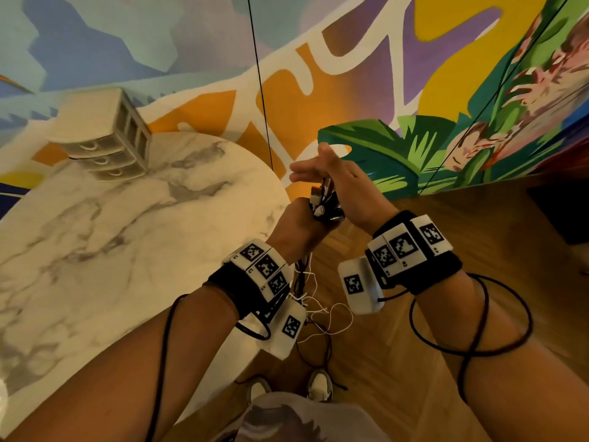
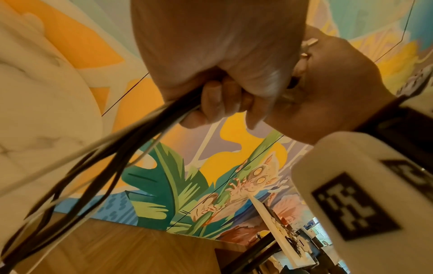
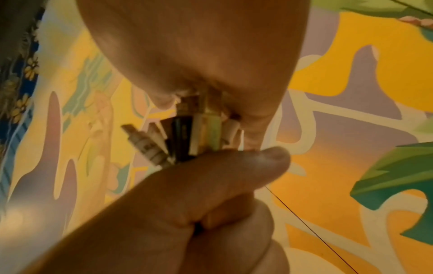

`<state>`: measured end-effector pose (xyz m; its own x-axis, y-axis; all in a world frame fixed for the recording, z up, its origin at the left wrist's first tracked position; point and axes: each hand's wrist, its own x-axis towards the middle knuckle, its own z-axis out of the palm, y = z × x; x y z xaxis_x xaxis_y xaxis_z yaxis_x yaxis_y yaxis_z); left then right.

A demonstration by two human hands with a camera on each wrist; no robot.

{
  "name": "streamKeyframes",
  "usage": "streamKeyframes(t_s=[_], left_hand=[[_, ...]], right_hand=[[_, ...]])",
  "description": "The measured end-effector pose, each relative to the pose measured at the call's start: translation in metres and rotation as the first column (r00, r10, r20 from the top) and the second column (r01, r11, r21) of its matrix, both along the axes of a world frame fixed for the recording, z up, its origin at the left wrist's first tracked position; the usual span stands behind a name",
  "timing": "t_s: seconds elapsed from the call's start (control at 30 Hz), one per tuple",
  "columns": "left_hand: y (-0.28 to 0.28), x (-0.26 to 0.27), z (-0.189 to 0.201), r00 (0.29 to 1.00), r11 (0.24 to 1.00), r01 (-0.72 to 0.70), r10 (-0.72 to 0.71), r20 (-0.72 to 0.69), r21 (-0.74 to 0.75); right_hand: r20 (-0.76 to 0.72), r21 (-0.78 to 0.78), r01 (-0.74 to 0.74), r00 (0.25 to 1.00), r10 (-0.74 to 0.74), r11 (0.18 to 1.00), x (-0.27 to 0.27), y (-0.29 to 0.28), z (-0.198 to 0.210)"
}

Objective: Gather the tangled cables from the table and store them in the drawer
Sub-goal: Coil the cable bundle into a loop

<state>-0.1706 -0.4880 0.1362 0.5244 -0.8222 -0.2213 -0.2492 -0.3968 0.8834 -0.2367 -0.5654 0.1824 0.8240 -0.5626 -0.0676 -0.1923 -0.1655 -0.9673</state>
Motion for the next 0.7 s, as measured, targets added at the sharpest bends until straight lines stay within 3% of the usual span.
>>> streamKeyframes(t_s=[0.17, 0.3, 0.37, 0.43, 0.57, 0.7], left_hand=[[0.006, 0.002, 0.009, 1.0, 0.999, 0.003, -0.004, -0.024, -0.036], [0.007, -0.001, 0.011, 0.996, 0.995, 0.091, -0.09, 0.024, -0.045], [0.007, -0.003, 0.012, 0.995, 0.996, 0.091, -0.091, 0.045, -0.001], [0.009, -0.002, 0.011, 0.995, 0.997, 0.071, -0.072, 0.064, 0.023], [0.014, -0.004, 0.01, 0.983, 0.995, 0.078, -0.087, 0.163, 0.057], [0.014, -0.003, 0.011, 0.966, 0.994, 0.102, -0.108, 0.236, 0.036]], right_hand=[[0.067, -0.047, 0.108, 0.992, -0.105, 0.993, -0.005, -0.013, 0.01], [-0.171, -0.219, -0.04, 0.985, 0.002, 0.975, 0.001, -0.004, 0.012], [-0.3, -0.369, -0.081, 0.953, -0.036, 0.926, 0.005, 0.006, 0.006], [-0.323, -0.466, -0.064, 0.941, -0.102, 0.883, 0.008, 0.011, 0.0], [-0.356, -0.393, -0.104, 0.933, -0.047, 0.914, 0.008, 0.007, -0.004], [-0.276, -0.35, -0.08, 0.961, -0.021, 0.933, 0.008, 0.011, 0.012]])
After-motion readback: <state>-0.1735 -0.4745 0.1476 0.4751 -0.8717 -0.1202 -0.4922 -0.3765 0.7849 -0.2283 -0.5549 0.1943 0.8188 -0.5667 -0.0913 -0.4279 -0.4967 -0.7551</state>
